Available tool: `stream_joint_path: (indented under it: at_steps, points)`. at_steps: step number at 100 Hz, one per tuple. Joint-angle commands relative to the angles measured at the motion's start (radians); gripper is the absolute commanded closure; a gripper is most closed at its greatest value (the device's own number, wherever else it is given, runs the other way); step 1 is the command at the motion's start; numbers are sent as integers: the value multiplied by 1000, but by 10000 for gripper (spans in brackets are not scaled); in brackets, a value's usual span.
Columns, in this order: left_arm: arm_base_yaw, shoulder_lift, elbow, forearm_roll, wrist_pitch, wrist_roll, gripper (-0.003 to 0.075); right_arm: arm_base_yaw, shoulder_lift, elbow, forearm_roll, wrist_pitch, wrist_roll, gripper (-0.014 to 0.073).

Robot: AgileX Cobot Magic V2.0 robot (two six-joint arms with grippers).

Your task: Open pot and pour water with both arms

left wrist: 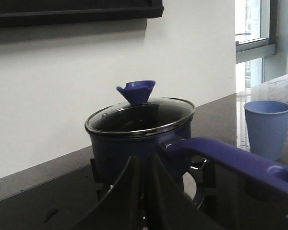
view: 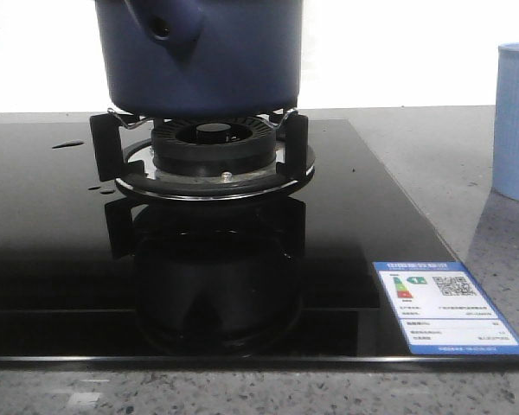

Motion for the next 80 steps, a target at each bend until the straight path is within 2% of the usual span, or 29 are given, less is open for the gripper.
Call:
stream_joint_path:
  at_steps: [1,13,19,25,38,42,49,54,61,80]
  points:
    - [3,7,-25,-28,-25,-3,739,1,7,-27,6,-30,1,660]
    - [3,7,-23,17,-106,-1,739,1,7,-27,6,-30,1,660]
    - [3,7,-17,126,-181,-53,739,1,7,-27,6,-30,1,660]
    - [3,7,-10,310,-253,-219,739,1,7,-27,6,-30,1,660]
    - [3,7,35,861,-382,-702,739,1,7,-27,6,-30,1,660]
    - [3,7,58,1021,-422,-815,739,1,7,-27,6,-30,1,660]
    - [3,-5,103,1205,-495,-990,739,1,7,-27,6,-30,1,660]
    - [3,-23,144,1265,-554,-1059,739,1,7,-27,6,-30,1,660]
    - [11,-64,210,1271,-607,-1100,739,1,7,-27,6,-30,1,660]
    - [36,-203,358,1297,-610,-1225,739,1,7,-27,6,-30,1,660]
